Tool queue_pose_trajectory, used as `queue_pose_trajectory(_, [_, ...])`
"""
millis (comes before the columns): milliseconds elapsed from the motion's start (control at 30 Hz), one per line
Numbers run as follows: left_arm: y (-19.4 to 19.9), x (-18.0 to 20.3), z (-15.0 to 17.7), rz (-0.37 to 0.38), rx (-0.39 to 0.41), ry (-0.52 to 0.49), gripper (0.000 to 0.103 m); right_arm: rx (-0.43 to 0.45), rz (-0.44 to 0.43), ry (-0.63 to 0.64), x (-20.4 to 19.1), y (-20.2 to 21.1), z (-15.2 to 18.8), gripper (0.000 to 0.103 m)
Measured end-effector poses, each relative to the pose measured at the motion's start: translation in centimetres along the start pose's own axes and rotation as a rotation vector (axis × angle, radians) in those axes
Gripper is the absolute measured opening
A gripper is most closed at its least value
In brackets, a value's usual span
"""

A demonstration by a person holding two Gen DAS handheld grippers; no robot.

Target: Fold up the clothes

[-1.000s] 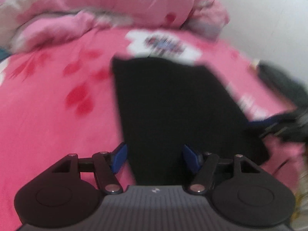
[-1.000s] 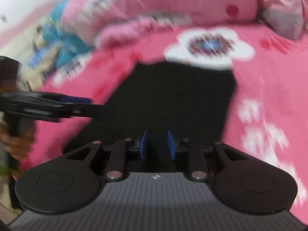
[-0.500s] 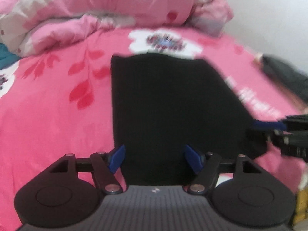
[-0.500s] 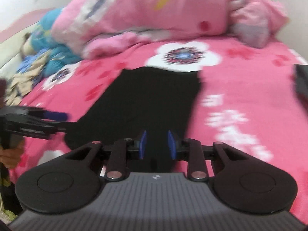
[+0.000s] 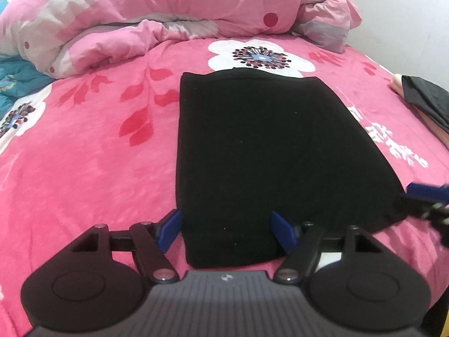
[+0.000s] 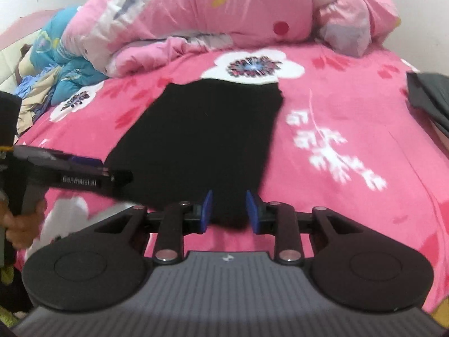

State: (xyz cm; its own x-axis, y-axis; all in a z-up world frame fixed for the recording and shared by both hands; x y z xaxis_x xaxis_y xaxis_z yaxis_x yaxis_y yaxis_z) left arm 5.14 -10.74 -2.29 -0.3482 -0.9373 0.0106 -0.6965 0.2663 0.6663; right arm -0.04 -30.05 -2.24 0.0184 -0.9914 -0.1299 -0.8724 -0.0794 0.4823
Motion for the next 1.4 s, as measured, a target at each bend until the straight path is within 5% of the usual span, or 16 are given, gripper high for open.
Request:
queue_pose_trajectory(167, [0.5,0.0,0.0,-0.014,0.003,0.000,0.072,-0.050,0.066,0.035,0.5,-1.8,2.5,0.036])
queue_pose_trajectory(500, [2.1,-0.7,0.5,-0.052,-0.007,0.017,0.073,-0.022,0.096,-0.040,0.2,1.2,3.2,0.053])
queue_pose_trajectory(833, [2.5,-0.3,3.9,-0.099,-0.062,0.059,0.096,-0.035,0.095,0.014,-3.7,0.8,5.1,0.071])
queue_pose_trajectory(933, [2.2,-0.6,4.4,-0.104,-0.062,0.099,0.102,-0.043,0.115,0.030,-4.1,0.5,5.2,0.073])
queue_pose_trajectory(1400, [1.8,-0.5,4.8,-0.124,-0.062,0.101,0.103,-0.044,0.136,0.020,-4.4,0.0,5.6,0.081])
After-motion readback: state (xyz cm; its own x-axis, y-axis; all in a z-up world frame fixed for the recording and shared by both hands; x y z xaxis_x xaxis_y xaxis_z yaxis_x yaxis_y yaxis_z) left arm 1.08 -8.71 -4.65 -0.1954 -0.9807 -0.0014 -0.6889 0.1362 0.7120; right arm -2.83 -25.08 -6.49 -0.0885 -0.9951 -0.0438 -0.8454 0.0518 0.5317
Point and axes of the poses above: each gripper's, at about its wrist camera, not at the fingertips, and y roughly against the way its jaws point, x to its right, z to its underside, the point moved 7 cm from there along -y, roughly the way its jaws point, and after that the axes turned 11 degrees about x, right-handed, at the moved point
